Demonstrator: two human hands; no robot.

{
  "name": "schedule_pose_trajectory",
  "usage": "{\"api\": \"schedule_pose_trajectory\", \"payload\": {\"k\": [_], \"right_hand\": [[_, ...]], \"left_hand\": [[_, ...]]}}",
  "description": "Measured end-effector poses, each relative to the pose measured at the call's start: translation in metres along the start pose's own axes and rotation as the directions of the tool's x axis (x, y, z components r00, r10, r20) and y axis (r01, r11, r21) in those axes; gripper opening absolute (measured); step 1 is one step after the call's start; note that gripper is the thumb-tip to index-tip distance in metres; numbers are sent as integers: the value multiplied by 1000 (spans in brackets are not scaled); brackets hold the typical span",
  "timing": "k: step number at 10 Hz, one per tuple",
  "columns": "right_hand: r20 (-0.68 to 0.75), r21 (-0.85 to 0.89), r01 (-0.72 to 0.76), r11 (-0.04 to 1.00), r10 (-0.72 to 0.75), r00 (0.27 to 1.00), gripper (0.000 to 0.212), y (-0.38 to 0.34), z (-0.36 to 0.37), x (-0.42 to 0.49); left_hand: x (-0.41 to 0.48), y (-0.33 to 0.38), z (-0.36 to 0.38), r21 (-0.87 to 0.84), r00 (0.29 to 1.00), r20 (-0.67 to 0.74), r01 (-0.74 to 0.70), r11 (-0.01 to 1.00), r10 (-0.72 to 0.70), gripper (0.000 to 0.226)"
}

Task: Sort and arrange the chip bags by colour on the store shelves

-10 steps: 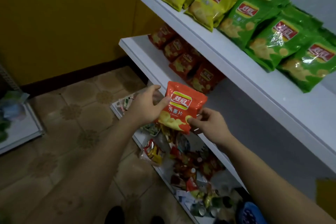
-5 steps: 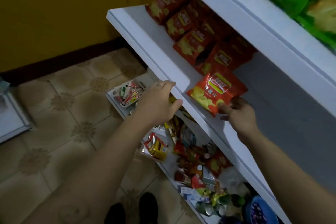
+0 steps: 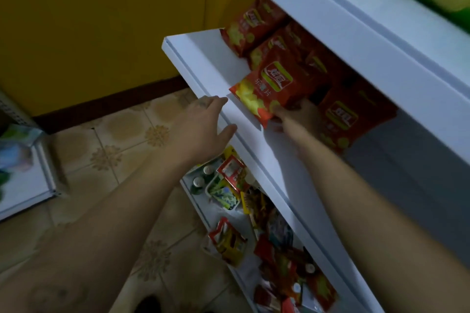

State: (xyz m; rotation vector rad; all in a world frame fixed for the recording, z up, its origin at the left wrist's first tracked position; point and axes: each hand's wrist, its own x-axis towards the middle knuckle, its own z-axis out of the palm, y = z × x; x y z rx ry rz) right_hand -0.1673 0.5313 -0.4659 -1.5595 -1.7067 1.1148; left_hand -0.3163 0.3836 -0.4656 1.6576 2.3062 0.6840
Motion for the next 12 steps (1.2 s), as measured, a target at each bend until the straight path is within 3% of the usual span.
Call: {"api": "schedule_pose_trajectory", "payload": {"k": [2,3,5,7,8,10,12], "right_hand": [[-8,113,-19,993,20,1000,29,-33,46,51],[-38,146,-72,987,78,996,23,-50,58,71],[-124,67,-154,986,162,979,44,-63,80,102],[-268,-224,-135,965,72,961,55,-65,87,111],[-319,-289,-186,939,88,944,63,-65,87,112],[-375,-201,-209,957,122,919,78,-61,91,118],[-469,-217,-152,964,34,883,78,-58,88,103]], "left_hand": [[42,-42,3,-12,1000,-18,-11,1000,11,65],[67,-61,6,-26,997,-1,-80,996,80,63],[110,-86,18,3,983,129,-128,992,127,56],[130,-96,27,97,968,205,-171,980,148,49],[133,-98,28,71,964,206,-185,980,168,47],[130,-101,30,-2,967,191,-172,985,169,56],[129,-98,36,37,960,233,-170,985,157,70]]}}
